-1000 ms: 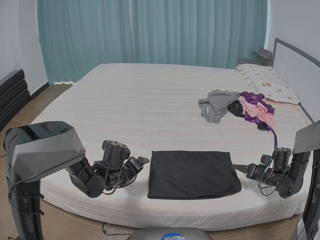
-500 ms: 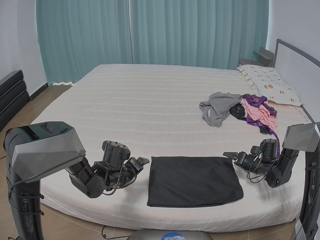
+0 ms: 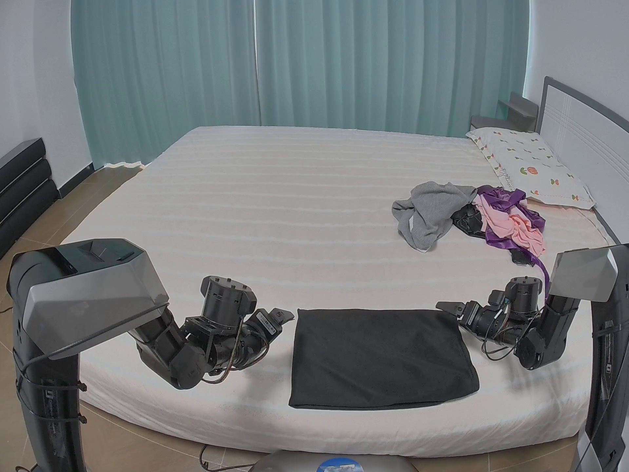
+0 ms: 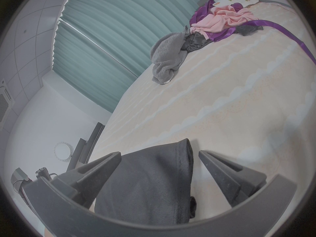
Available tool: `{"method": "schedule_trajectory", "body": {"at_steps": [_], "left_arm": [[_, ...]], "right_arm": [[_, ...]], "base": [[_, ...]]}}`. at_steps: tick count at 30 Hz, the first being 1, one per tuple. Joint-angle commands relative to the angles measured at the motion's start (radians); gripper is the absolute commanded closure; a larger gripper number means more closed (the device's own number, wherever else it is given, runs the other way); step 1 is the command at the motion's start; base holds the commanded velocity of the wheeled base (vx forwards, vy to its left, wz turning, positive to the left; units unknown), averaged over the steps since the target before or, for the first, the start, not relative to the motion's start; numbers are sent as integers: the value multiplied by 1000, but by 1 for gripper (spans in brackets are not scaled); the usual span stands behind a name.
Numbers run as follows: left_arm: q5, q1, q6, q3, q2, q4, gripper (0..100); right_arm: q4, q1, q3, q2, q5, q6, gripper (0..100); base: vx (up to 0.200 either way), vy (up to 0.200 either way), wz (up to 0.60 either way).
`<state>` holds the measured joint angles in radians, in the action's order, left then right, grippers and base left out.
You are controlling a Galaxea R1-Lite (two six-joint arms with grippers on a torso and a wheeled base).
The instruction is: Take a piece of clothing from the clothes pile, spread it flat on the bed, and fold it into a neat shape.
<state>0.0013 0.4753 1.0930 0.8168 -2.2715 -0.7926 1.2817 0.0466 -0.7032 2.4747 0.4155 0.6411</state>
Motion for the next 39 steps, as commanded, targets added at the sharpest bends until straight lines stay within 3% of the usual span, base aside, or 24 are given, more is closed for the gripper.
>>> {"method": "schedule_trajectory", "body": {"at_steps": [1, 39], "left_arm": [[0, 0, 1, 1, -3, -1, 0], [2, 0, 1, 5, -3, -1, 0]], "right_arm": [[1, -1, -7, 18, 0, 0, 100], [1, -44, -35, 7, -14, 28, 100]], "base": [[0, 0, 0], [0, 0, 0]]}}
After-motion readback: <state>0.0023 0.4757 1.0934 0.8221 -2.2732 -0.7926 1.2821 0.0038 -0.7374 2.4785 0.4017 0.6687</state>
